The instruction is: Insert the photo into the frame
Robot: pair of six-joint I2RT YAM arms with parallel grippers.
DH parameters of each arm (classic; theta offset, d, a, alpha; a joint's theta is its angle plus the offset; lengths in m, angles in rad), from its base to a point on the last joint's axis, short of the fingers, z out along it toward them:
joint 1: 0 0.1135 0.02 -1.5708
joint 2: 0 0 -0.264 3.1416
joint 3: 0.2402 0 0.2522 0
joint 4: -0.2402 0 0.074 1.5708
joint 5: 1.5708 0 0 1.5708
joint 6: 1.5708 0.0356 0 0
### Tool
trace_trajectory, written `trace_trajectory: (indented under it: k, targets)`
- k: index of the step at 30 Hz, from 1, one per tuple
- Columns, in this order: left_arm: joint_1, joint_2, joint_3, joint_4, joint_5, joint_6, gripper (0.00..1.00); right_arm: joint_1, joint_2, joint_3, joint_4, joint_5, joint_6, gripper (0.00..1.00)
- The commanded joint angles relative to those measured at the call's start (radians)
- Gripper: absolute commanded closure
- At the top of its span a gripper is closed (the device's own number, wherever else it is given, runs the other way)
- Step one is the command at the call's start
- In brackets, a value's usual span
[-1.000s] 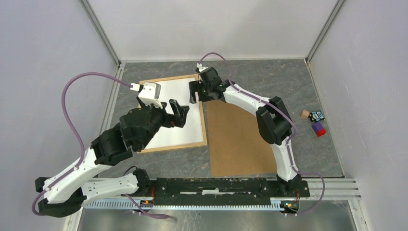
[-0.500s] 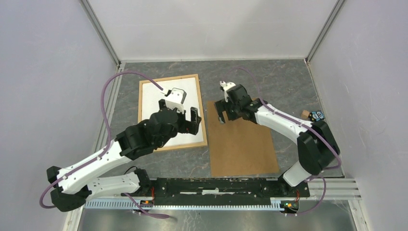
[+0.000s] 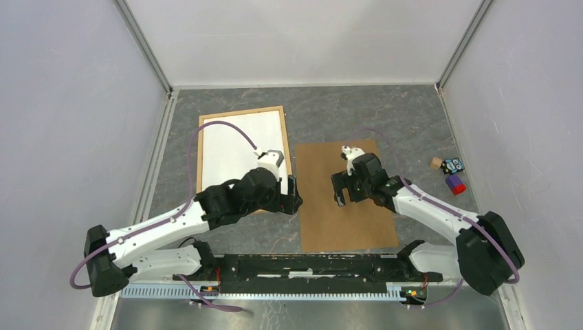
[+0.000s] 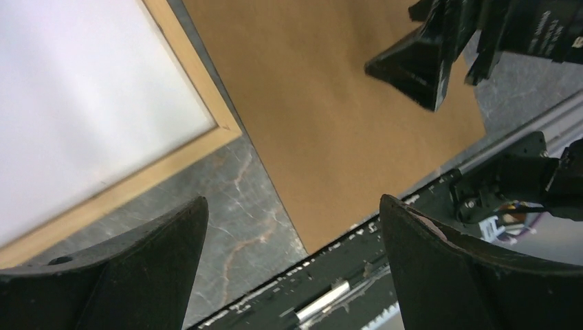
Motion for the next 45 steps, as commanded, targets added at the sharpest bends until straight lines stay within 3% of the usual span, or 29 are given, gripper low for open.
trace_trajectory:
  k: [1, 8, 12, 16, 25, 38, 45]
  targets:
    - [0.016, 0.035, -0.022, 0.071, 0.135, -0.15, 0.0, -0.069, -0.095, -0.087, 0.081, 0.064, 0.054, 0.02]
    - [0.061, 0.071, -0.14, 0.22, 0.314, -0.272, 0.0, -0.252, -0.152, -0.158, 0.093, 0.027, 0.078, 0.02]
    - [0.062, 0.081, -0.248, 0.423, 0.408, -0.364, 0.0, -0.363, -0.135, -0.145, 0.051, 0.009, 0.062, 0.02]
    - [0.058, 0.108, -0.291, 0.512, 0.416, -0.393, 0.0, -0.437, -0.134, -0.158, 0.055, -0.034, 0.051, 0.02]
    - [0.055, 0.211, -0.34, 0.554, 0.313, -0.408, 0.0, -0.481, -0.106, -0.17, 0.046, -0.04, 0.021, 0.02]
    - [0.063, 0.387, -0.359, 0.701, 0.321, -0.499, 0.0, -0.534, -0.041, -0.244, 0.104, -0.236, -0.012, 0.02]
    - [0.086, 0.478, -0.344, 0.819, 0.395, -0.528, 0.0, -0.534, -0.028, -0.295, 0.117, -0.326, -0.025, 0.02]
